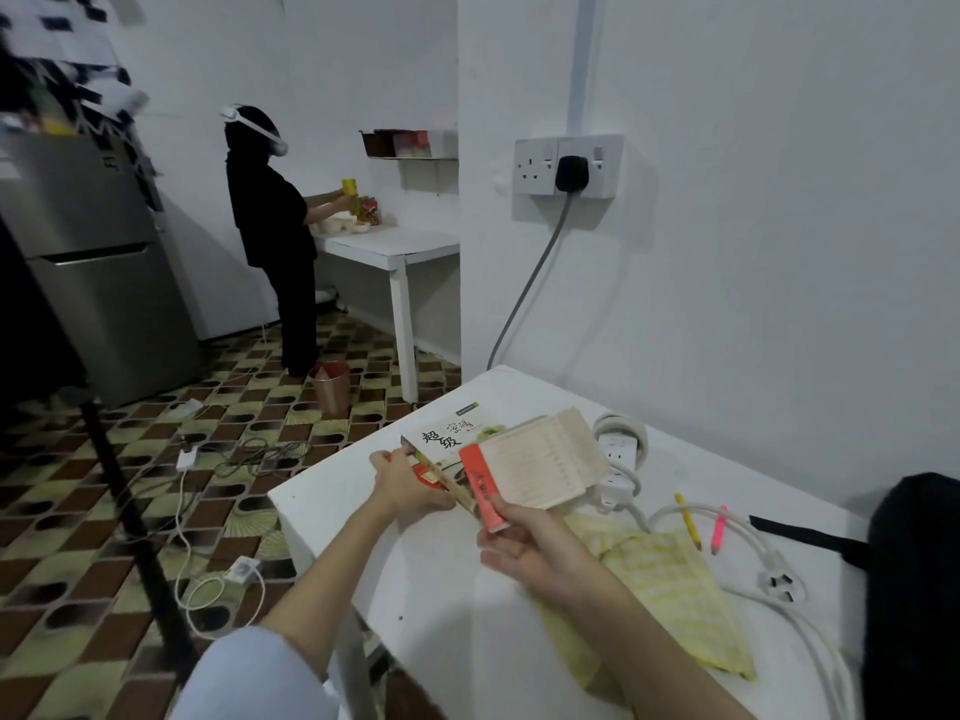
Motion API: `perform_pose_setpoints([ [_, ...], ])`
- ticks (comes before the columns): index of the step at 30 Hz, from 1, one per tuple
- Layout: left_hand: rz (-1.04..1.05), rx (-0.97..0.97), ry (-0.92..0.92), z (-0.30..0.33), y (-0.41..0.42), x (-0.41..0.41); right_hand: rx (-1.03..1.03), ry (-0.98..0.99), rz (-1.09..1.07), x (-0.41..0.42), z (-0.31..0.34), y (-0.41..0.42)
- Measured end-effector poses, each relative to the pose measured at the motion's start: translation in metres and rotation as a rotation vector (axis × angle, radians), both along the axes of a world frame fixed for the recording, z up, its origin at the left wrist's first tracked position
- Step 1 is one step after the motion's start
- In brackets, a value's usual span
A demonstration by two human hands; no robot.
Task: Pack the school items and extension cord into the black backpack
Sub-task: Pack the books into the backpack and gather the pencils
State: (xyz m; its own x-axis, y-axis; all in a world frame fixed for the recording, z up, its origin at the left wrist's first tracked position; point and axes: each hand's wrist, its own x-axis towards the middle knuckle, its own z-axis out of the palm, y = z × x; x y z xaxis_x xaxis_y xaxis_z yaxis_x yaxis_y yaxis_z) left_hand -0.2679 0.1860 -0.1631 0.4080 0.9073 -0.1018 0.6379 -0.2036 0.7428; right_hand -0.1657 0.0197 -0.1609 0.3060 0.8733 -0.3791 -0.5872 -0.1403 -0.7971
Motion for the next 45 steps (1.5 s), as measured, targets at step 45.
perform_pose_setpoints([
  [45, -0.981, -0.079, -0.822, 0.056, -0.341, 0.164, 0.096, -0.276, -0.883, 0.107, 0.087, -0.369],
])
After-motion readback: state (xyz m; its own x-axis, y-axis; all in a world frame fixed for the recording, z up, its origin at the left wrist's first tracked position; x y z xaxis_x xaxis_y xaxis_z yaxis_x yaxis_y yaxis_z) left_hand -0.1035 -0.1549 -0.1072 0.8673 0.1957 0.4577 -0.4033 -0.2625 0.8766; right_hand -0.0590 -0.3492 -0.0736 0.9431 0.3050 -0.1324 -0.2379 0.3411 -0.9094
